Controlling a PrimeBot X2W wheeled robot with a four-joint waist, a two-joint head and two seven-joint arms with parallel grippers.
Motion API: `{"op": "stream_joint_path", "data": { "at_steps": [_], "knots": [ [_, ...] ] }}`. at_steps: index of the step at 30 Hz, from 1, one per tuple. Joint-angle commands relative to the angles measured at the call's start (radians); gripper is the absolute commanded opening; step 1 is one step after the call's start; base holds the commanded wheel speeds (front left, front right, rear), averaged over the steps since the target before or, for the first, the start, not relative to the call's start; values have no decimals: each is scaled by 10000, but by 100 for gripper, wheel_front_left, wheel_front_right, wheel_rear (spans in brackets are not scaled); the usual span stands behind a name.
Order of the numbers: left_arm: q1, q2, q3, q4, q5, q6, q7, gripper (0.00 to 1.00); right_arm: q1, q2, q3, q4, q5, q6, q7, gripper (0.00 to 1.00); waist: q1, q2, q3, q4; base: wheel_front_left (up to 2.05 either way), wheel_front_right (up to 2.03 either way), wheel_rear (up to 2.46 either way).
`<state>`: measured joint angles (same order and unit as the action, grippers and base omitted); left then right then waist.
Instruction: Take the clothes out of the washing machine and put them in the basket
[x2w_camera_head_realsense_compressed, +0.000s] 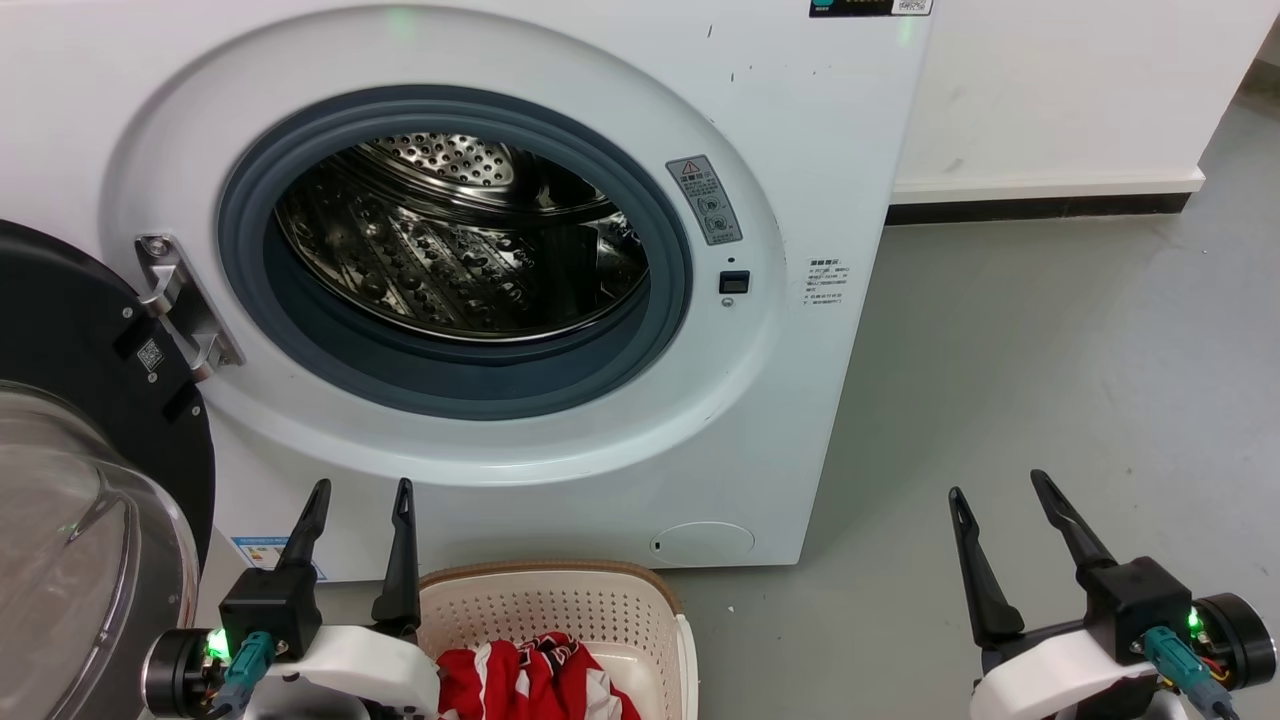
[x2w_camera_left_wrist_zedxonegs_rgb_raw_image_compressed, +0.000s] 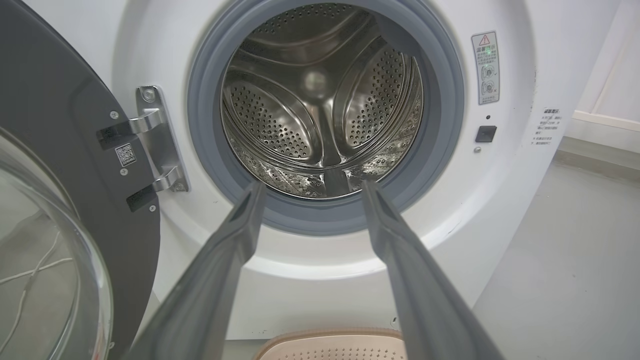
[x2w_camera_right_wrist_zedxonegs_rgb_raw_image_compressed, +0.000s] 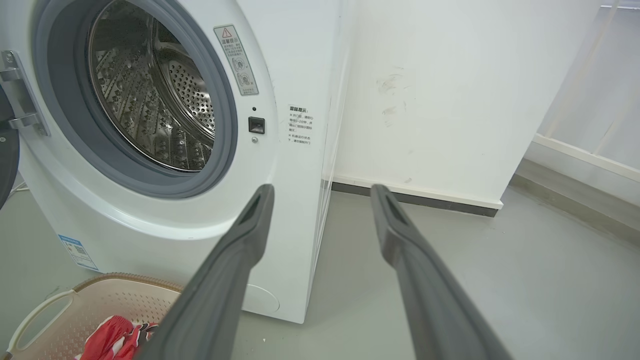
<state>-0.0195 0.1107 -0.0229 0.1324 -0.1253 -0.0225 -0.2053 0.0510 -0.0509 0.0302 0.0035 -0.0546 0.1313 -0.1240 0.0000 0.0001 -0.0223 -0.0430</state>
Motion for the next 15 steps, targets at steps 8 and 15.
{"op": "stream_joint_path", "data": {
  "at_steps": [8,15],
  "knots": [
    [94,90,-34,-68,-78,57,39,100,-67,14,35,81,-24,-10,-59,100,0,-1,49,-15,0,0,0],
    [35,150,-99,-112,-99,114,27,100,-71,14,0,71,-1,-10,-74,100,0,-1,89,15,0,0,0]
  ]
}}
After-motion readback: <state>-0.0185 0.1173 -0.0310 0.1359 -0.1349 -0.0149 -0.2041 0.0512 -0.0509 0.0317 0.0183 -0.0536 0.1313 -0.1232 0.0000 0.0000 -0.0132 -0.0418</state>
